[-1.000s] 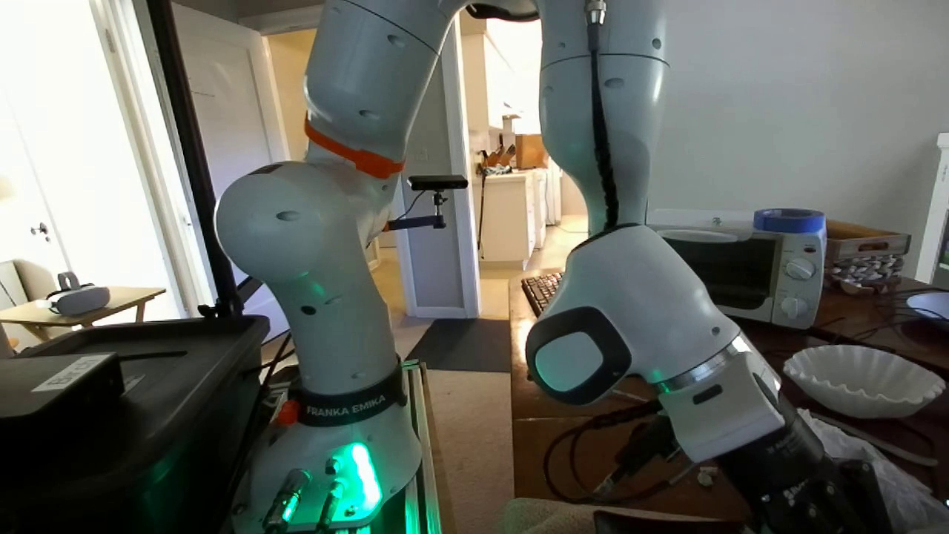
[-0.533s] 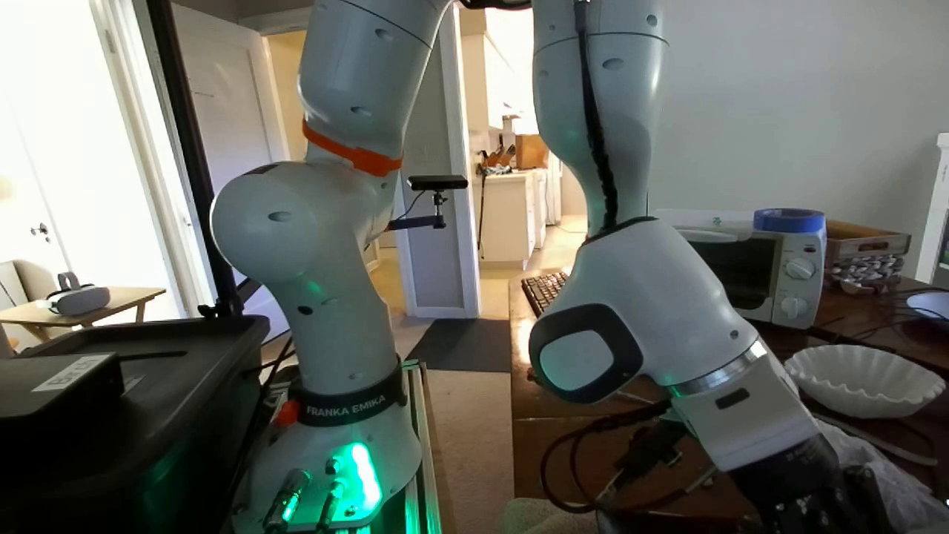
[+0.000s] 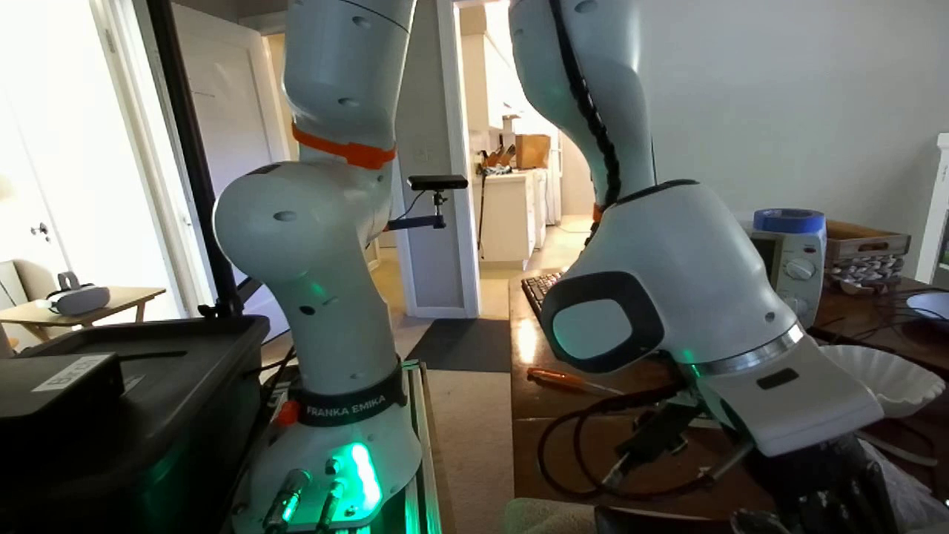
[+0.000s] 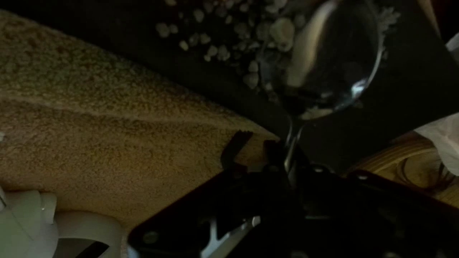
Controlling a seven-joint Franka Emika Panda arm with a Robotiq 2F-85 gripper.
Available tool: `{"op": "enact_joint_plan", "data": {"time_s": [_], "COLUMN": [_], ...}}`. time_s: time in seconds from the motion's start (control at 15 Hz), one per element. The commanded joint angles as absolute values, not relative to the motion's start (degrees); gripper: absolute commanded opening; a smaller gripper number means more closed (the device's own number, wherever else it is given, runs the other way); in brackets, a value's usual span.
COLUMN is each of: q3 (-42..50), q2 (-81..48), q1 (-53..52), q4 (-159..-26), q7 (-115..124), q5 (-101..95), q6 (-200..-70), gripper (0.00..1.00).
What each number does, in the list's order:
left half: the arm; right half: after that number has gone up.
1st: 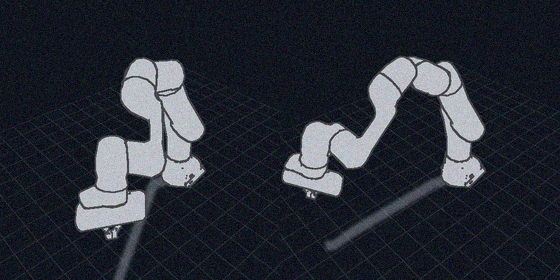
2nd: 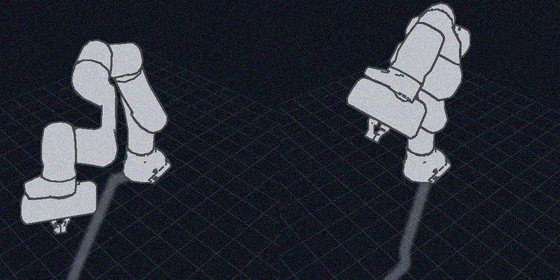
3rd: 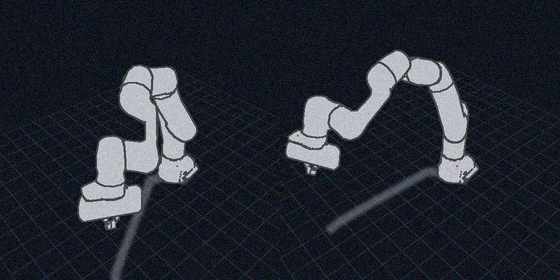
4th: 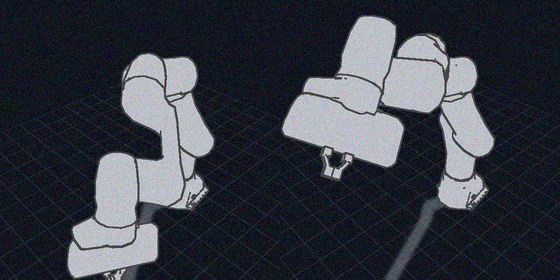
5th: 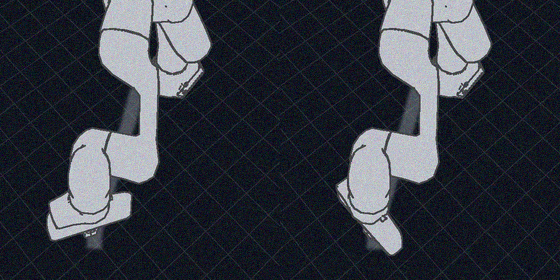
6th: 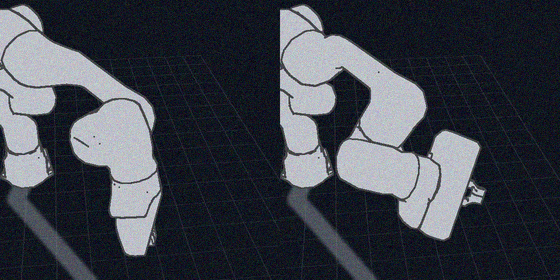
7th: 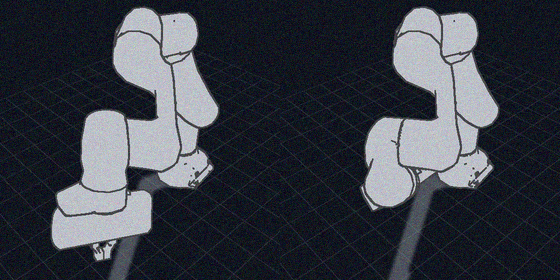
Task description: Use the silver spoon to remove some contents from the black tray and place them in the black bowl.
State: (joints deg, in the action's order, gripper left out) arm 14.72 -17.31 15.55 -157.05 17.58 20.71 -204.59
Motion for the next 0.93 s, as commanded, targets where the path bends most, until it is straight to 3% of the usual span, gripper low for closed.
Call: {"op": "enact_joint_plan", "data": {"time_s": [0.0,0.53,0.87], "q3": [20.18,40.96,58.37], "q2": [-12.80,-21.60,-29.82], "q1": [9.57,-18.45,-38.32], "q4": [-157.90,-155.57,-152.86], "q7": [7.80,-7.51,-8.19], "q5": [28.53,53.14,57.65], "q6": [-197.52,-192.22,-182.96], "gripper": [0.02,0.02,0.02]}}
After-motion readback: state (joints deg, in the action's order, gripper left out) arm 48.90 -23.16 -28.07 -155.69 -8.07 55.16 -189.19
